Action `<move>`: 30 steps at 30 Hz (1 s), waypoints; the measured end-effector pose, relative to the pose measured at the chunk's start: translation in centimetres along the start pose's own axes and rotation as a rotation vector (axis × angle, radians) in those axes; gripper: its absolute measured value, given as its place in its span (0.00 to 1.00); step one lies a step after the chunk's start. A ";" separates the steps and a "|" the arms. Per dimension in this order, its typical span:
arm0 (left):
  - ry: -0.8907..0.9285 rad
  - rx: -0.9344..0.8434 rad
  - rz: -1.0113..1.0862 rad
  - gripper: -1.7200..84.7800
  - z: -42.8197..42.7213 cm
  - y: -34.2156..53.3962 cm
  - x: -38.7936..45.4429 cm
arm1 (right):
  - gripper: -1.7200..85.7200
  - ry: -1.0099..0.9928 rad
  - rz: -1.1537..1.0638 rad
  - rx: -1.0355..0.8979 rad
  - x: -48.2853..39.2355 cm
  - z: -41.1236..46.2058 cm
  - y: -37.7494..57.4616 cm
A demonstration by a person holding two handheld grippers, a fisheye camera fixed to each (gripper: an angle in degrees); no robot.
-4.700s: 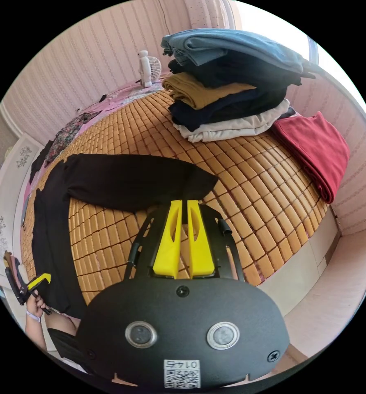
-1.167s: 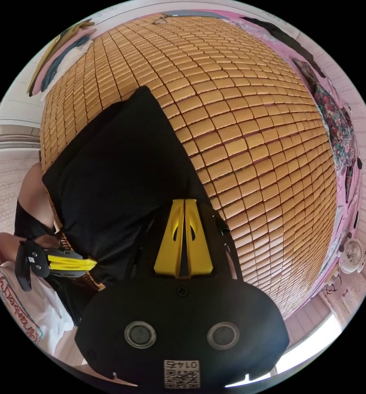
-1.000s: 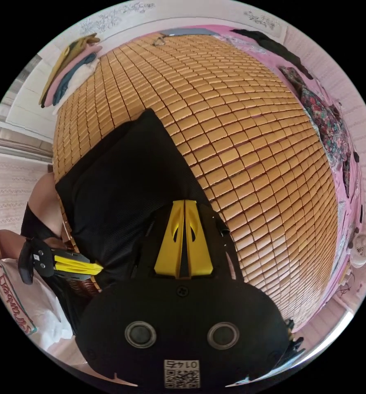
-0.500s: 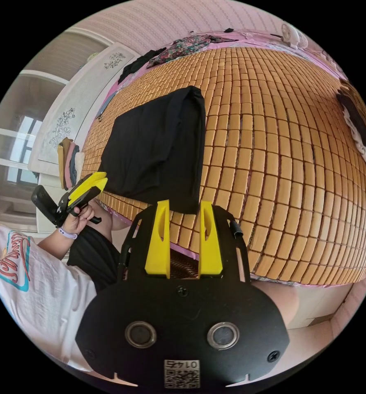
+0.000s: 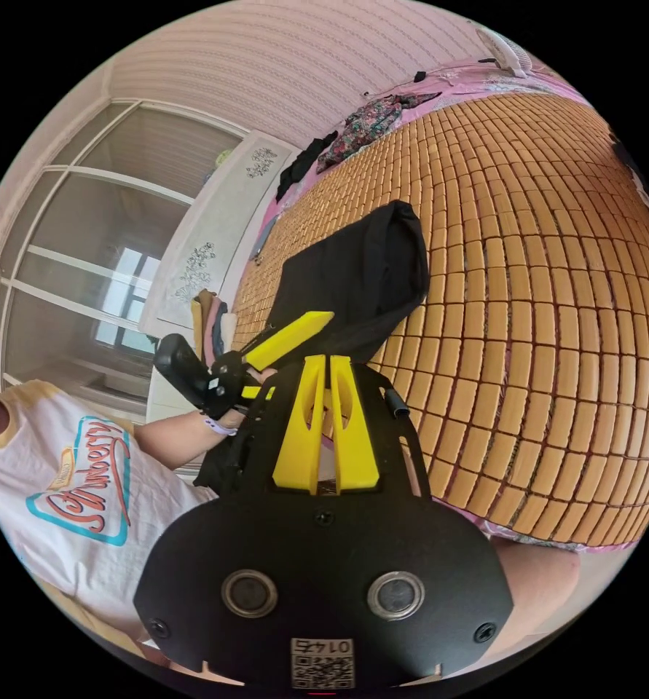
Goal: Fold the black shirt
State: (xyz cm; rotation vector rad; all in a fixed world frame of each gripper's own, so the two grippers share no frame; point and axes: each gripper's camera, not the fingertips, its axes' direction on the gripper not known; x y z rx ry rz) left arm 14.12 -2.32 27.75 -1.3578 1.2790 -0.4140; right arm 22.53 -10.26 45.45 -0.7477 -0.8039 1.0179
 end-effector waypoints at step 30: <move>0.023 -0.155 -0.053 0.02 -5.5 6.0 1.3 | 0.09 0.038 0.248 0.245 8.8 -2.5 5.3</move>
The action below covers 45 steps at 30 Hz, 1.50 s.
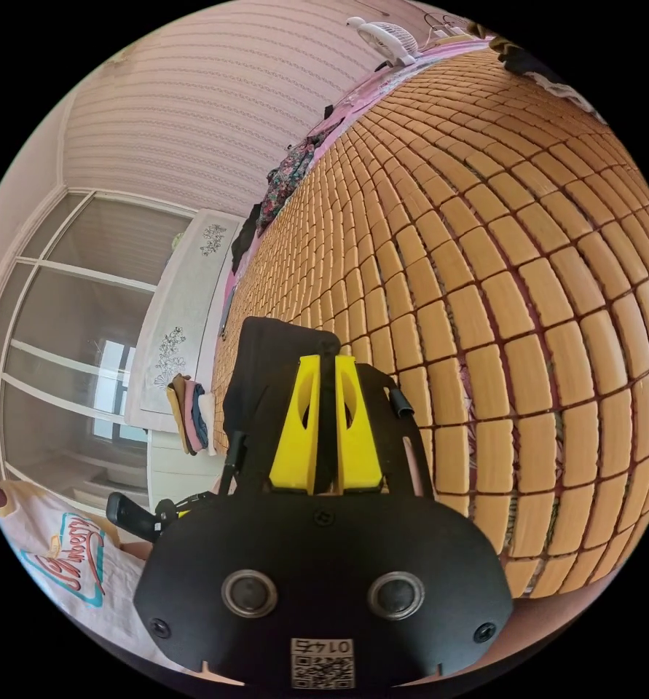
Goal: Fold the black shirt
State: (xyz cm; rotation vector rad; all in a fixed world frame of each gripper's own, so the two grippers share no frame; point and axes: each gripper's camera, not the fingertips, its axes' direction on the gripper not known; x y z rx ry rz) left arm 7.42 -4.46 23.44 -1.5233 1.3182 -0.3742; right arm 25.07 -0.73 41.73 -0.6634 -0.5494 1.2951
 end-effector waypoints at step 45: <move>-0.152 0.309 -0.518 0.03 -12.2 5.5 -19.5 | 0.03 0.426 -0.760 -0.127 -25.5 13.1 -4.5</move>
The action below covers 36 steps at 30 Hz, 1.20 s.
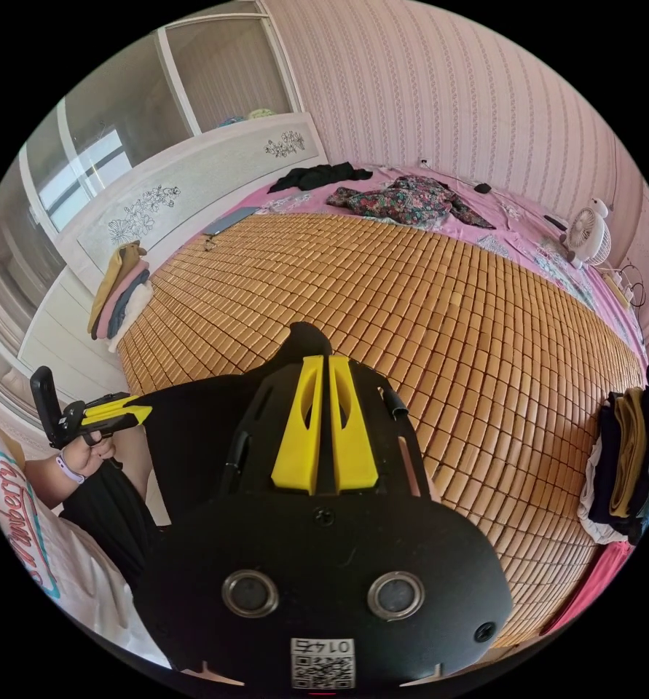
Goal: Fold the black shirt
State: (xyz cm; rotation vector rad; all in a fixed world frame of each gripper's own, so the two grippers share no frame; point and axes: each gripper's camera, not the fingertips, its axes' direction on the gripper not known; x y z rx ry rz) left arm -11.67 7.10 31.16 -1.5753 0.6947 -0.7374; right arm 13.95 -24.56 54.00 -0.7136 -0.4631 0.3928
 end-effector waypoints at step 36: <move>0.032 -0.218 -0.037 0.04 -2.9 2.1 -0.9 | 0.12 -0.097 -0.214 -0.318 -0.4 11.4 -2.3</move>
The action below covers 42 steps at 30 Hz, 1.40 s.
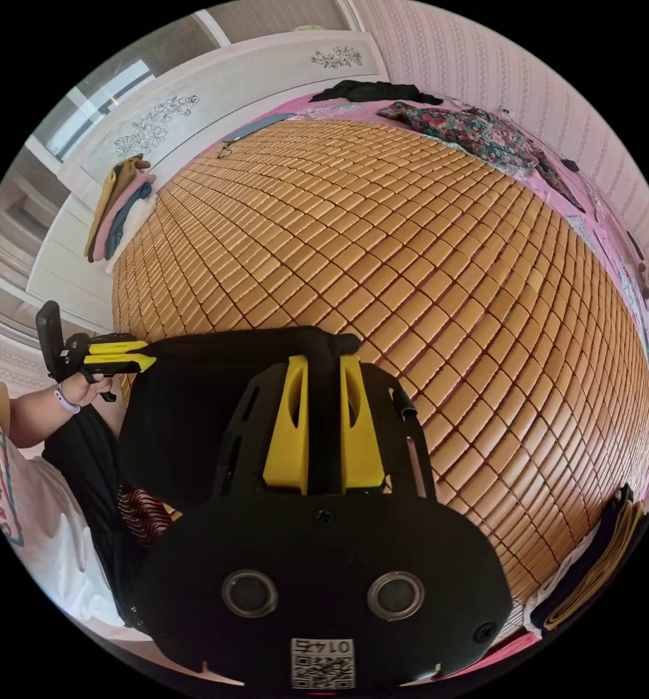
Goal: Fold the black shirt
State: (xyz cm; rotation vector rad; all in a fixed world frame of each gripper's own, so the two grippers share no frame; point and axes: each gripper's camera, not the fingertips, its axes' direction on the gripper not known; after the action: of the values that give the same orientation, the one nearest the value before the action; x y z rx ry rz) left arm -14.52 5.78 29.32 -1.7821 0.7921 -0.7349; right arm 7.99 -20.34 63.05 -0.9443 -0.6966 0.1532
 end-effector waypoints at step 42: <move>-0.781 0.797 -0.332 0.06 -60.2 23.6 -15.1 | 0.09 -0.223 -0.590 0.561 -56.4 -9.6 -25.7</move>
State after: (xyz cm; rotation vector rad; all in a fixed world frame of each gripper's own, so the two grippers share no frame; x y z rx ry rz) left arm -74.81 -21.56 23.65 -1.2795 -0.3082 -0.4004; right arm -34.20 -65.48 52.45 -0.1635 -1.0419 -0.0719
